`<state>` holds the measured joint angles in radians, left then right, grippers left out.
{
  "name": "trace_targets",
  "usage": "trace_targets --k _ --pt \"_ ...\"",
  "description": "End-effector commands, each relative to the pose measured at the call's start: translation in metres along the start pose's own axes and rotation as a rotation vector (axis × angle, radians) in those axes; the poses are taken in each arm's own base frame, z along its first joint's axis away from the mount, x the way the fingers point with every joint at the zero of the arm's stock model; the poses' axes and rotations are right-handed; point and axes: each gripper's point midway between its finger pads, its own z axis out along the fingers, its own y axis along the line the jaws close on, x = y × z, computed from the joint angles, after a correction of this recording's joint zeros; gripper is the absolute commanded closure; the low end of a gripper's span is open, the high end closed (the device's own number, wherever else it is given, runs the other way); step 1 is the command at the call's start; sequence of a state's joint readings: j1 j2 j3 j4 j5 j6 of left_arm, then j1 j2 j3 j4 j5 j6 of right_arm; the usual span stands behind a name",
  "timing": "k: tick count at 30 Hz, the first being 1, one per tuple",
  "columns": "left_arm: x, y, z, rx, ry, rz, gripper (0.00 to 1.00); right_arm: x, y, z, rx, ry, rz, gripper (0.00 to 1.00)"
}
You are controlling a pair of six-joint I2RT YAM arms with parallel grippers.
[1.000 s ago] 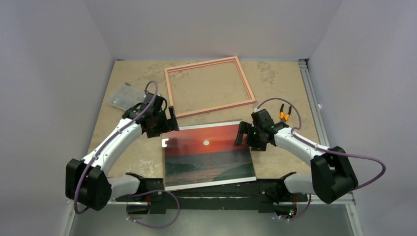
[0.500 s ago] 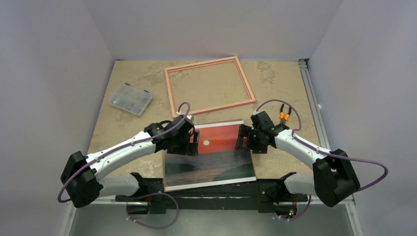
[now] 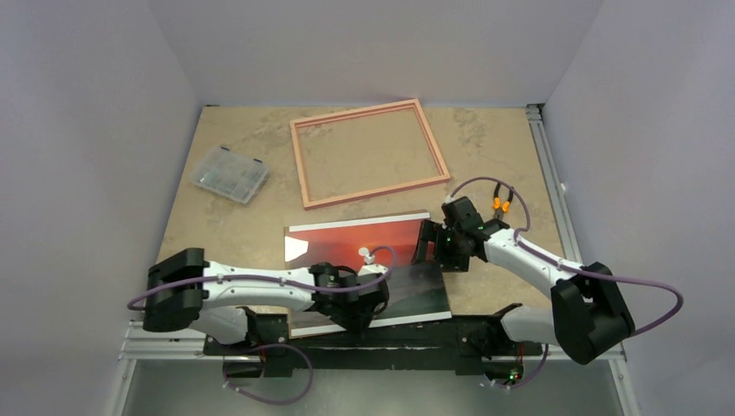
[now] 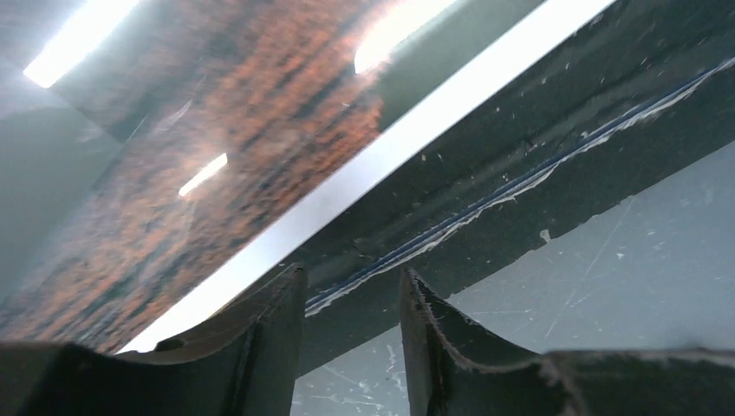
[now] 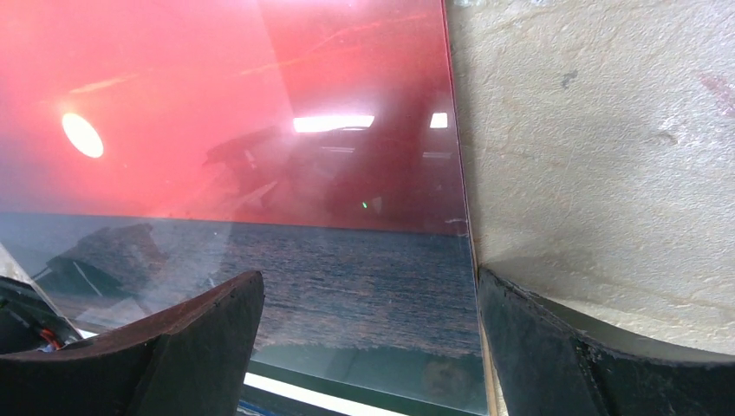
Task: Put the photo into the frame
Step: Move the photo frame item to the center of the board.
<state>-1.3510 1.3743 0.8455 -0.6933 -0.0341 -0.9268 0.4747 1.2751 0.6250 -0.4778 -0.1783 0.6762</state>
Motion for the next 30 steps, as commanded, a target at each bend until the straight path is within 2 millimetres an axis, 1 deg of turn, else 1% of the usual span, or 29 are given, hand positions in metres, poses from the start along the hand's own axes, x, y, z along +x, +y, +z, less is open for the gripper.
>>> trace_targets --k 1,4,6,12,18,23,27,30 --pt "0.004 -0.04 0.009 0.016 0.013 0.087 0.6 0.019 -0.009 0.017 0.021 0.084 0.041 0.07" --pt "0.004 -0.047 0.018 -0.018 0.03 0.158 0.63 0.015 -0.005 0.019 0.015 0.082 0.048 0.07" --pt "0.005 -0.046 0.026 -0.038 0.048 0.18 0.65 0.013 -0.003 0.02 0.01 0.082 0.053 0.06" --pt "0.008 -0.031 0.042 -0.121 0.068 0.19 0.66 0.008 -0.001 0.019 -0.004 0.071 0.072 0.06" --pt "0.004 -0.004 0.053 -0.197 0.071 0.114 0.67 0.008 -0.001 0.019 -0.022 0.075 0.086 0.06" --pt "-0.009 0.027 0.053 -0.249 0.038 0.011 0.67 0.006 0.004 0.016 -0.052 0.075 0.096 0.06" --pt "-0.021 0.039 0.047 -0.265 0.002 -0.025 0.66 0.008 0.01 0.018 -0.087 0.087 0.102 0.07" --pt "-0.029 0.045 0.043 -0.258 -0.018 -0.055 0.67 0.012 0.008 0.023 -0.094 0.098 0.116 0.07"
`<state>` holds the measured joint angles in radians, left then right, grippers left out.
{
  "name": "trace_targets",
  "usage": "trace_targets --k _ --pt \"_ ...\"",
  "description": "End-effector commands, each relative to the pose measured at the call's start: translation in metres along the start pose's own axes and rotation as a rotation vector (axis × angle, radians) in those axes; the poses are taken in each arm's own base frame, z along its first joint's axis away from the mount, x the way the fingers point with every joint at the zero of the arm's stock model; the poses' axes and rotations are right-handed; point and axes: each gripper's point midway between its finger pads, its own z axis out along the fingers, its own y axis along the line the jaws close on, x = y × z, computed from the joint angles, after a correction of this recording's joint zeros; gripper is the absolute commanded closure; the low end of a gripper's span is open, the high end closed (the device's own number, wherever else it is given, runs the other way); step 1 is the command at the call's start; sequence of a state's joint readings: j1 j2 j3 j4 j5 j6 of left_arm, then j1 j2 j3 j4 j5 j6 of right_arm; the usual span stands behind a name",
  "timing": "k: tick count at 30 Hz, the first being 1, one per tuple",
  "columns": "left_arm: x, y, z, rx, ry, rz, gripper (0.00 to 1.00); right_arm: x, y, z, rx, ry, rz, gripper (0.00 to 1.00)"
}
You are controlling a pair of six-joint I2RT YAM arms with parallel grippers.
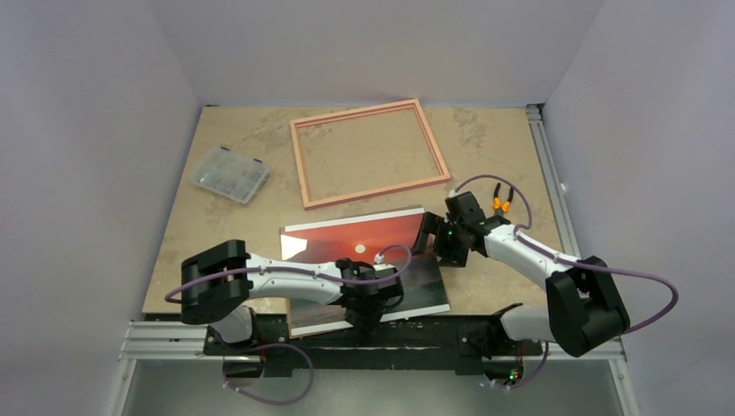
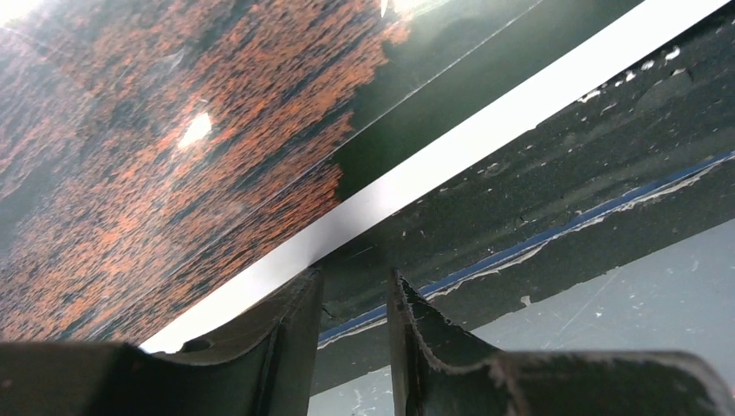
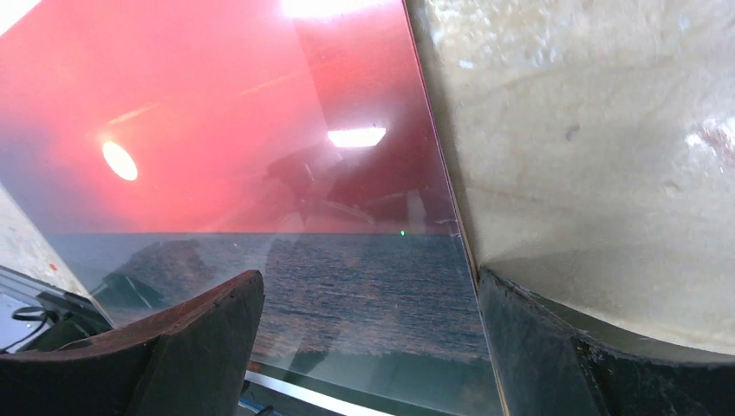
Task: Put the photo into the frame
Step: Move the photo frame item to the center of the board.
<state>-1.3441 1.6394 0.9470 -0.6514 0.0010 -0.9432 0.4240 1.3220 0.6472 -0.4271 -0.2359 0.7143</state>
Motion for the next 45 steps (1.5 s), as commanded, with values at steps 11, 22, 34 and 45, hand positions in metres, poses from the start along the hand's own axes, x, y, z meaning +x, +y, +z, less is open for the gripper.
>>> trace_targets --k 11,22,34,45 --pt "-0.058 0.09 -0.016 -0.194 -0.187 -0.13 0.66 0.036 0.004 0.024 -0.098 0.137 0.064 0.07" --pt "-0.073 0.074 -0.042 -0.064 -0.236 -0.082 0.58 0.026 0.003 0.021 -0.064 0.119 0.031 0.07" --pt "-0.007 0.063 -0.041 -0.088 -0.102 0.149 0.54 0.0 0.001 0.017 -0.035 0.086 0.011 0.07" --pt "0.039 0.061 -0.017 -0.035 -0.015 0.119 0.69 -0.014 -0.007 0.011 -0.032 0.069 0.03 0.07"
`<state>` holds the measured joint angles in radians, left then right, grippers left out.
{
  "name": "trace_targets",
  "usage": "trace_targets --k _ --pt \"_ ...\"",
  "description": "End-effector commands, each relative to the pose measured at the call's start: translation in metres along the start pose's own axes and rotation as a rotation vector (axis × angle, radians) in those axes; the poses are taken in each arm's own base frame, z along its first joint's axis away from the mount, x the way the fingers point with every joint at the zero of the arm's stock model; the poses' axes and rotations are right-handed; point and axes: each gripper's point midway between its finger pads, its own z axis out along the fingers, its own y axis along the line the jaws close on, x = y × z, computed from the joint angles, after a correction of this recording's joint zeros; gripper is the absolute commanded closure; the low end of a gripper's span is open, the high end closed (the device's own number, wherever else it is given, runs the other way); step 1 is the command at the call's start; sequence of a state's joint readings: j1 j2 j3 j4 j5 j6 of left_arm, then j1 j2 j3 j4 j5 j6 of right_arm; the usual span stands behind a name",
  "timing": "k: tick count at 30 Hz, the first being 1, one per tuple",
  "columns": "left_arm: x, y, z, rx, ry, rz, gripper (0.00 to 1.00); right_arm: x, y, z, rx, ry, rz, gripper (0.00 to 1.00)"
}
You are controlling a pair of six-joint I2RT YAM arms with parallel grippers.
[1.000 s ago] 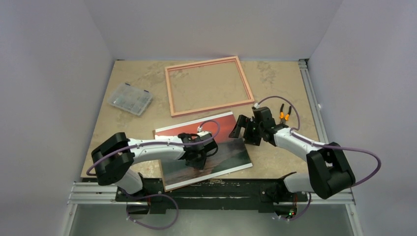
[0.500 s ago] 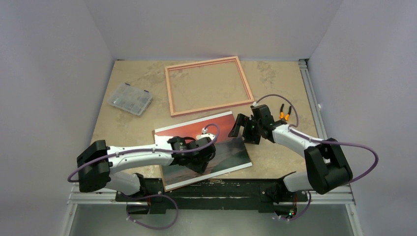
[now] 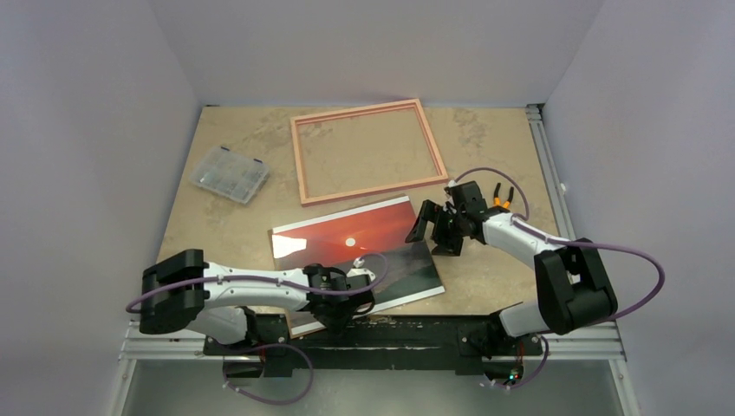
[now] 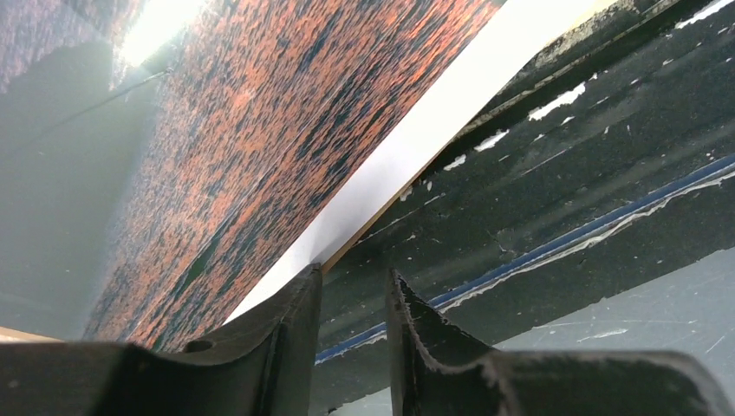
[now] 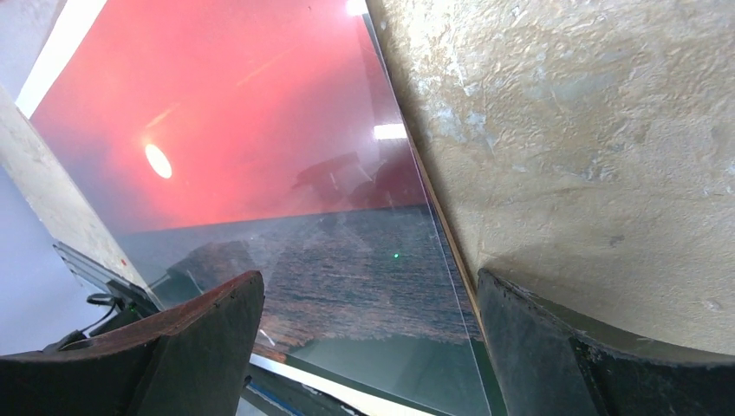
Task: Put the photo into the frame
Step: Move the photo frame item to the center of the board.
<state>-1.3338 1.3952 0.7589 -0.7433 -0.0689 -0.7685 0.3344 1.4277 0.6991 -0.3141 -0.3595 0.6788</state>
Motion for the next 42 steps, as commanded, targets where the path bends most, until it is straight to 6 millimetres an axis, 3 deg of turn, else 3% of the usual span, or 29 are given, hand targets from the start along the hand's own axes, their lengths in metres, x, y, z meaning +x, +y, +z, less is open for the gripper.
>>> trace_targets --k 1,6,11,15,19,23,30,35,38,42 --pt "0.014 -0.007 0.007 0.043 0.017 -0.056 0.71 0.019 -0.024 0.0 0.083 0.077 0.013 0.07" --pt "0.028 0.003 0.011 0.01 0.026 -0.084 0.9 0.019 -0.025 0.0 0.083 0.078 0.016 0.07" --pt "0.026 0.0 0.0 -0.008 -0.039 -0.088 0.88 0.02 -0.026 0.001 0.085 0.081 0.019 0.07" --pt "0.027 -0.007 -0.011 -0.049 -0.078 -0.056 0.78 0.021 -0.027 0.002 0.086 0.084 0.021 0.07" --pt "0.032 -0.013 -0.014 -0.072 -0.081 -0.049 0.79 0.023 -0.029 0.003 0.086 0.09 0.022 0.07" --pt "0.044 -0.001 0.0 -0.129 -0.046 -0.087 0.86 0.024 -0.03 0.004 0.085 0.09 0.024 0.07" --pt "0.044 0.016 0.01 -0.181 -0.055 -0.159 0.92 0.025 -0.029 0.004 0.079 0.092 0.021 0.07" --pt "0.049 0.05 0.017 -0.281 -0.017 -0.249 0.98 0.025 -0.029 0.002 0.081 0.087 0.02 0.07" --pt "0.049 0.065 0.014 -0.362 0.01 -0.323 1.0 0.027 -0.03 0.003 0.079 0.091 0.022 0.07" --pt "0.027 0.077 -0.005 -0.514 -0.004 -0.34 1.0 0.033 -0.033 0.004 0.072 0.102 0.031 0.07"
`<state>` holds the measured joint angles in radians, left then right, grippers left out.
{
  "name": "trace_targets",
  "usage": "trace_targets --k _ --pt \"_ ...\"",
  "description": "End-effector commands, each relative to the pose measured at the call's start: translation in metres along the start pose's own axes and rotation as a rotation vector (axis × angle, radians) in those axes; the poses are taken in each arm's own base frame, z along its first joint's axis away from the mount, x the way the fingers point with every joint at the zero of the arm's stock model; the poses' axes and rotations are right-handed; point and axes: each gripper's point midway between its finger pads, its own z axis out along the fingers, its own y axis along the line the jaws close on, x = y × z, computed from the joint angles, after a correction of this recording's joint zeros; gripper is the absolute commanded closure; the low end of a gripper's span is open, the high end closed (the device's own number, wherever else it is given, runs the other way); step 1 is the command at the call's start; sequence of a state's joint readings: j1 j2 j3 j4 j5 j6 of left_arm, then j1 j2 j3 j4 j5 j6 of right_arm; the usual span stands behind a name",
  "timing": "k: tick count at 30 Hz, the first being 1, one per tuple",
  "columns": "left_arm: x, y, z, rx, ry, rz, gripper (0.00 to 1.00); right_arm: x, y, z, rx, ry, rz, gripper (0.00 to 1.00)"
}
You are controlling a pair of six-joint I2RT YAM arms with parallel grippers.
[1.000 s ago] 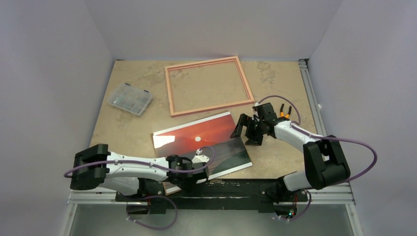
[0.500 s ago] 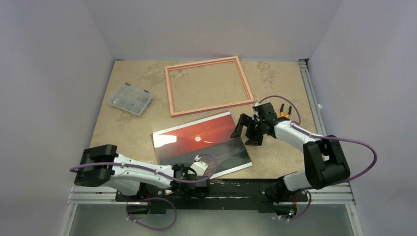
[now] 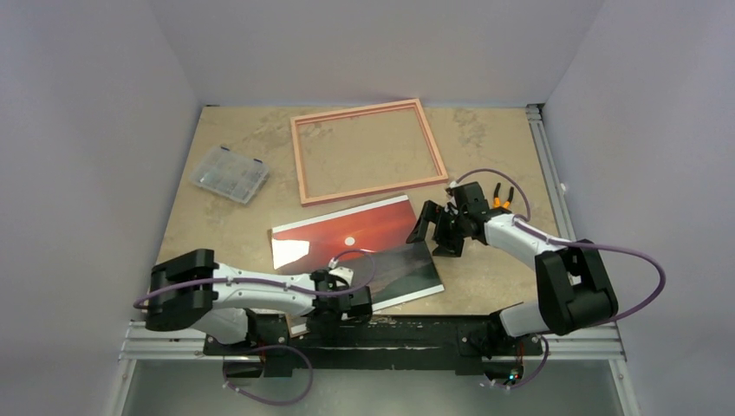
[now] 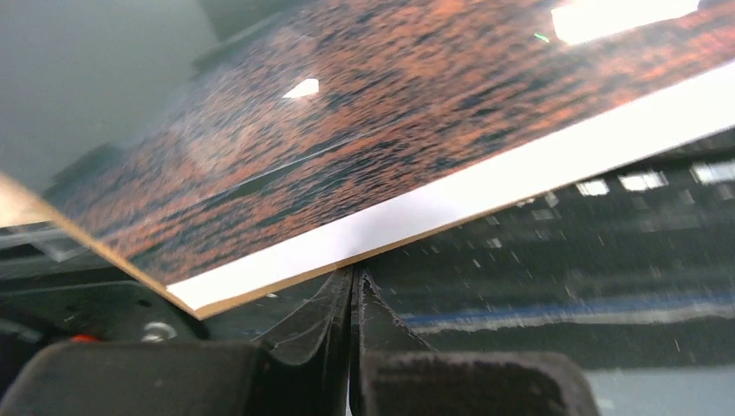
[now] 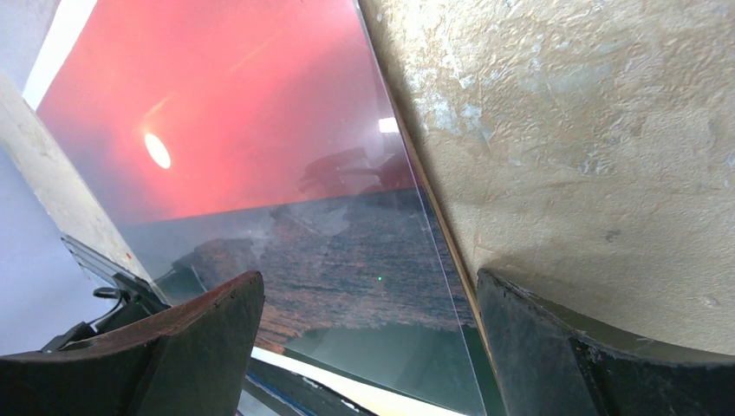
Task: Put the photo into the frame
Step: Move the photo frame item to the center of the board.
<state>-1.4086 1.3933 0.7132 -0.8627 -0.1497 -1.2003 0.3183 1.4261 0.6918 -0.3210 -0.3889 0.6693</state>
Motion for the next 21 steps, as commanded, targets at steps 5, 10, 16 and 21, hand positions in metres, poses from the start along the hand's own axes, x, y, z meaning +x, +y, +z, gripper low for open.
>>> trace_targets --k 5,10,16,21 --pt "-0.057 0.052 -0.014 -0.443 -0.133 -0.007 1.0 0.041 -0.031 0.009 0.053 0.108 0.05 0.07" --pt "-0.077 0.047 -0.015 -0.399 -0.151 -0.024 1.0 0.05 -0.035 0.013 0.034 0.118 0.079 0.08" --pt "-0.083 0.046 -0.021 -0.293 -0.177 -0.017 1.0 0.051 -0.036 0.016 0.025 0.12 0.072 0.08" --pt "-0.086 0.017 -0.039 -0.039 -0.222 0.007 0.91 0.045 -0.035 0.022 0.034 0.122 0.064 0.08"
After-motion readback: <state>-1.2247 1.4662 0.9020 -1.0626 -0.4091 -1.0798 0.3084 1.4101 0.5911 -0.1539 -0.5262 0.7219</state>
